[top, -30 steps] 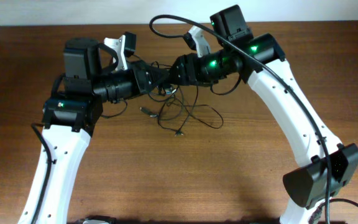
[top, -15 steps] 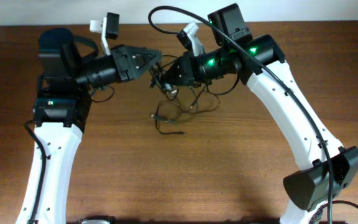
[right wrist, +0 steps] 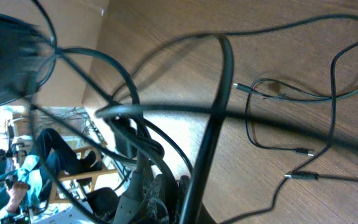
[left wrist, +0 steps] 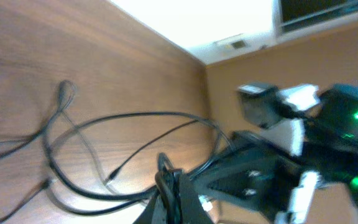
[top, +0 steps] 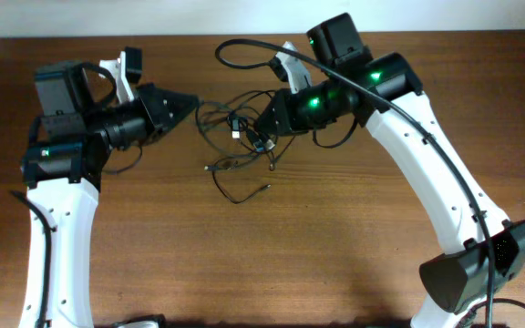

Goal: Untangle cables

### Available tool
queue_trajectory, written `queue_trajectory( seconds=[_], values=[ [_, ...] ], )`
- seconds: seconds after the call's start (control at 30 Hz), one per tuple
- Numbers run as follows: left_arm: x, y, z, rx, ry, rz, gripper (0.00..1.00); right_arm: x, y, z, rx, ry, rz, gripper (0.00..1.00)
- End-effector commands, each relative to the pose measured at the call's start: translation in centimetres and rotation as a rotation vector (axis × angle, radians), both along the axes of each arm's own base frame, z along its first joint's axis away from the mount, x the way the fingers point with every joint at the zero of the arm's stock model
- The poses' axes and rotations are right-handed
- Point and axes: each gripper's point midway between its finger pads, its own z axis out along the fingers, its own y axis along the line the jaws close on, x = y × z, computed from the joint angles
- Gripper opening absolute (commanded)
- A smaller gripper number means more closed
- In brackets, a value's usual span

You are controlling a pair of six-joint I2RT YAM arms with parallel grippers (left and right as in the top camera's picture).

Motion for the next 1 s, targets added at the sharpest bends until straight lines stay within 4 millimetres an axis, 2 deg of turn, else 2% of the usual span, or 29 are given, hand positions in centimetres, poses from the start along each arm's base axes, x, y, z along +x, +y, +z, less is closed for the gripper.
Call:
queue_trajectory(
  seconds=[0.0, 0.07, 0.13, 0.2, 0.27, 0.37, 0.43, 0.5, 0.53, 0.57, 0.67, 0.83, 0.9, 0.97],
  values=[
    [0.9, 4.3, 0.2, 0.227, -0.089, 0.156, 0.00, -0.4, -3.1, 4.0, -0.011, -0.152, -0.033, 0.04],
    [0.6, 4.2, -0.2, 0.242, -0.081, 0.144, 0.00, -1.5, -3.8, 6.3, 0.012, -0.204, -0.041, 0.04],
    [0.5, 3.5, -0.3, 0.245, -0.079, 0.126, 0.00, -2.0, -4.8, 7.8, 0.030, -0.231, -0.057, 0.04],
    [0.3, 2.2, -0.3, 0.260, -0.100, 0.083, 0.02, -1.8, -5.5, 8.2, 0.033, -0.240, -0.076, 0.04],
    [0.0, 0.6, -0.4, 0.269, -0.114, 0.037, 0.03, -1.6, -5.5, 7.7, 0.021, -0.234, -0.080, 0.04],
    [0.4, 1.1, -1.1, 0.330, -0.098, 0.078, 0.01, -0.5, -7.2, 6.8, -0.027, -0.210, -0.148, 0.04],
    [0.9, 2.6, -1.9, 0.396, -0.075, 0.146, 0.00, 0.3, -10.1, 6.5, -0.054, -0.175, -0.227, 0.04],
    [1.3, 4.9, -3.1, 0.501, -0.031, 0.247, 0.00, 1.2, -15.3, 5.2, -0.154, -0.126, -0.371, 0.04],
    [1.3, 5.4, -3.3, 0.524, -0.021, 0.268, 0.00, 1.3, -17.5, 4.6, -0.206, -0.107, -0.434, 0.04],
    [1.3, 6.3, -3.7, 0.562, -0.003, 0.304, 0.01, 1.5, -20.9, 3.7, -0.285, -0.078, -0.525, 0.04],
    [1.3, 6.5, -3.7, 0.574, -0.001, 0.315, 0.02, 1.1, -27.5, 2.3, -0.440, -0.026, -0.694, 0.04],
    [1.3, 6.5, -3.7, 0.574, -0.001, 0.315, 0.02, 0.4, -33.8, 1.6, -0.592, 0.010, -0.876, 0.04],
    [1.3, 6.5, -3.7, 0.574, -0.001, 0.315, 0.01, -0.2, -37.2, 1.5, -0.695, 0.021, -0.986, 0.04],
    [1.3, 6.5, -3.7, 0.574, -0.002, 0.315, 0.02, -0.4, -38.4, 1.4, -0.707, 0.037, -1.028, 0.04]
  ],
)
